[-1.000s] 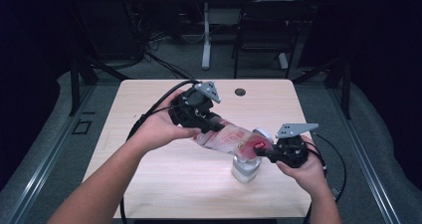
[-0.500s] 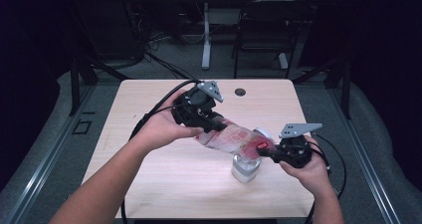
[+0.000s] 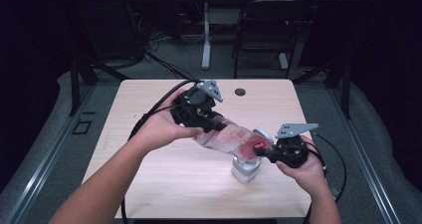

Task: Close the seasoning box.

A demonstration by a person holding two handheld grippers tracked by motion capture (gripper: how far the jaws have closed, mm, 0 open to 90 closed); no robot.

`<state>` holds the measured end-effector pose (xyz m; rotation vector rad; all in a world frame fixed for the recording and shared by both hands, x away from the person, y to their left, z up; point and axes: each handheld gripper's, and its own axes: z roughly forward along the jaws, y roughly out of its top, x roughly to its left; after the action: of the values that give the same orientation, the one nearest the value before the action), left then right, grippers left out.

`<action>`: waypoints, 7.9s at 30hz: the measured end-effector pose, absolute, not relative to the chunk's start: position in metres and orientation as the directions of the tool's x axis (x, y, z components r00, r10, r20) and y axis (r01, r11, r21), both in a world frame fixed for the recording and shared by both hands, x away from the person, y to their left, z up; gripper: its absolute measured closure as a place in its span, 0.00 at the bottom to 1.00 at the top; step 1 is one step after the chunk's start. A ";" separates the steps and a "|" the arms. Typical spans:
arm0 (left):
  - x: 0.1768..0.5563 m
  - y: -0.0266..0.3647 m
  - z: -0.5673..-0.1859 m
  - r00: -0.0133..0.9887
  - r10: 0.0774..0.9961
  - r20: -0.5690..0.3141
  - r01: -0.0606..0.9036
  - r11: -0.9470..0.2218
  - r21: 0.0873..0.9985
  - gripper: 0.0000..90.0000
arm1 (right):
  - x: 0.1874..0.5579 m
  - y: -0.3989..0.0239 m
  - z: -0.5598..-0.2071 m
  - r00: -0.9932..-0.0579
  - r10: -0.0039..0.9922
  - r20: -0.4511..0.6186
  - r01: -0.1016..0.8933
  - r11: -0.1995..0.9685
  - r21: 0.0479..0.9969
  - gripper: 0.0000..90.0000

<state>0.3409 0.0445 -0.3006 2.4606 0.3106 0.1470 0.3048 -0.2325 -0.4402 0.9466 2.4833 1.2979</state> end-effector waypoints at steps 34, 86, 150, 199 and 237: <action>0.337 0.046 -0.300 0.963 0.267 0.026 0.192 -0.754 0.628 0.80 | 0.304 -0.228 -0.438 -0.783 0.612 0.113 0.446 0.426 0.787 0.97; 0.341 0.093 -0.343 0.950 0.310 -0.045 0.263 -0.711 0.652 0.80 | 0.301 -0.227 -0.432 -0.788 0.602 0.128 0.393 0.333 0.857 0.95; 0.336 0.164 -0.452 0.910 0.380 -0.165 0.365 -0.549 0.751 0.75 | 0.313 -0.197 -0.420 -0.851 0.499 0.161 0.369 0.351 0.861 1.00; 0.343 0.184 -0.505 0.858 0.485 -0.167 0.446 -0.545 0.710 0.58 | 0.317 -0.135 -0.425 -0.885 0.464 0.040 0.321 0.544 0.775 1.00; 0.341 0.182 -0.529 0.854 0.484 -0.189 0.480 -0.597 0.643 0.77 | 0.321 -0.076 -0.409 -0.924 0.381 0.030 0.256 0.558 0.789 0.94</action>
<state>0.3407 0.1821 -0.5291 2.3045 0.6958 0.0064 0.3214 -0.0763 -0.4087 0.5448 2.6436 1.3033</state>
